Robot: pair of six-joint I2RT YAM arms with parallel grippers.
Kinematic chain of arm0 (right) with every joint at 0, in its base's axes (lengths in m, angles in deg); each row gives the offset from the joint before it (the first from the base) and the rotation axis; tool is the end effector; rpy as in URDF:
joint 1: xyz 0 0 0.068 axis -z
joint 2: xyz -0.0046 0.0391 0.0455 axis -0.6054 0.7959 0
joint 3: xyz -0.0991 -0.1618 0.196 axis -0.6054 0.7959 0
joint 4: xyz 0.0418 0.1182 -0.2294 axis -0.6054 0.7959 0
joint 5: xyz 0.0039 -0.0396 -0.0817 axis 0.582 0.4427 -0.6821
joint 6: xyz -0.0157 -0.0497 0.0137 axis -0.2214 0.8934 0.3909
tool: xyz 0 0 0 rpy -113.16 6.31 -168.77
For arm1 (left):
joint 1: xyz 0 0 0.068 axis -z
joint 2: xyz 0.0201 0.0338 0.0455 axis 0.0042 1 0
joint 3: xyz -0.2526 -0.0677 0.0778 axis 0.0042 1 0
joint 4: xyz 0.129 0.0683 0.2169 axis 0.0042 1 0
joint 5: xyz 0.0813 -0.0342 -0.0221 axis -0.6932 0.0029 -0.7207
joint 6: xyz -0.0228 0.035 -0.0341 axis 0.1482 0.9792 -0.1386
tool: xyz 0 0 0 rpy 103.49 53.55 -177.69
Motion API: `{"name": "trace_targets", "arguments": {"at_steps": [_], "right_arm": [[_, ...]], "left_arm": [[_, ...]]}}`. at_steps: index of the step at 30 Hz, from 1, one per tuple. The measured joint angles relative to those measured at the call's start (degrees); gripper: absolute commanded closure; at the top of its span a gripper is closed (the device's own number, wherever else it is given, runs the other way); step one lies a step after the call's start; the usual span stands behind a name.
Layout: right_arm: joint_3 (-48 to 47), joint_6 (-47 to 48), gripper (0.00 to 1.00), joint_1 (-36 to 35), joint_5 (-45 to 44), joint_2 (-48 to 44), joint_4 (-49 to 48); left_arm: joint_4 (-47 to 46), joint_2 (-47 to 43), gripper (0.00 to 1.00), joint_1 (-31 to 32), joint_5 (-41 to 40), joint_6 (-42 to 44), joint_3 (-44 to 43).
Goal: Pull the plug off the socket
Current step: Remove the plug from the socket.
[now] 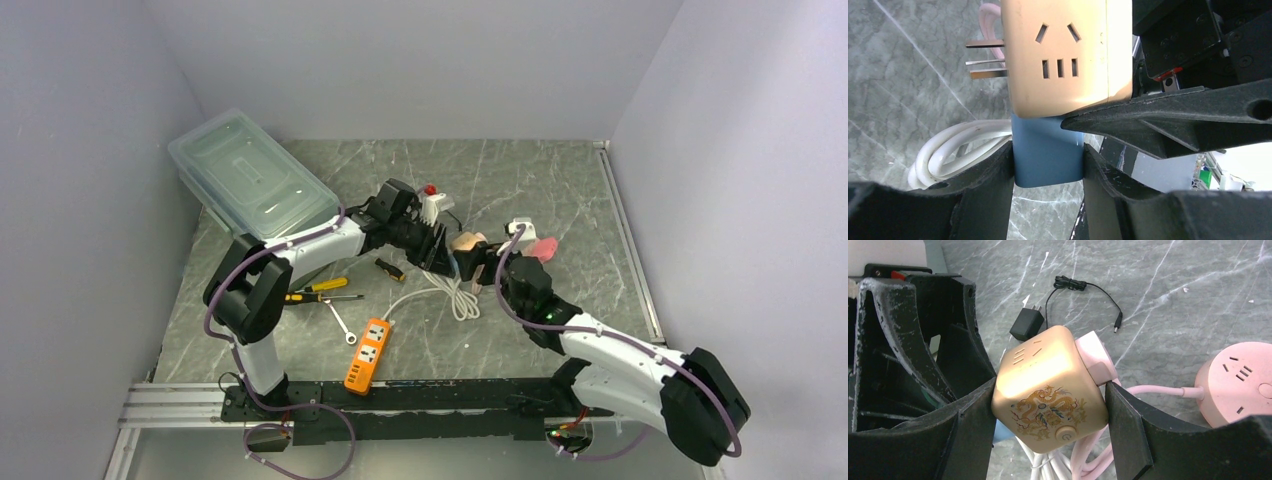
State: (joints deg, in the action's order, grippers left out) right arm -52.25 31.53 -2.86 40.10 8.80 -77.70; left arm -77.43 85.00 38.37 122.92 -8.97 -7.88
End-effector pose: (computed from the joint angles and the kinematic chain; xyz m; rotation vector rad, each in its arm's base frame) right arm 0.1711 0.1302 0.2176 -0.0416 1.7976 0.5247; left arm 0.2875 -0.2613 0.2260 0.8813 2.3015 -1.3615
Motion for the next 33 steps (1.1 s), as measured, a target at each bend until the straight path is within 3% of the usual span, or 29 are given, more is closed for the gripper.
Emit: {"name": "trace_targets", "arguments": {"at_steps": [13, 33], "right_arm": [[4.0, 3.7, 1.0, 0.7, 5.1, -5.4, -2.4], [-1.5, -1.8, 1.0, 0.0, -1.0, 0.4, 4.2]], "left_arm": [[2.7, 0.0, 1.0, 0.0, 1.5, 3.3, -0.9], [2.6, 0.0, 1.0, 1.4, -4.5, 3.9, -1.2]]}}
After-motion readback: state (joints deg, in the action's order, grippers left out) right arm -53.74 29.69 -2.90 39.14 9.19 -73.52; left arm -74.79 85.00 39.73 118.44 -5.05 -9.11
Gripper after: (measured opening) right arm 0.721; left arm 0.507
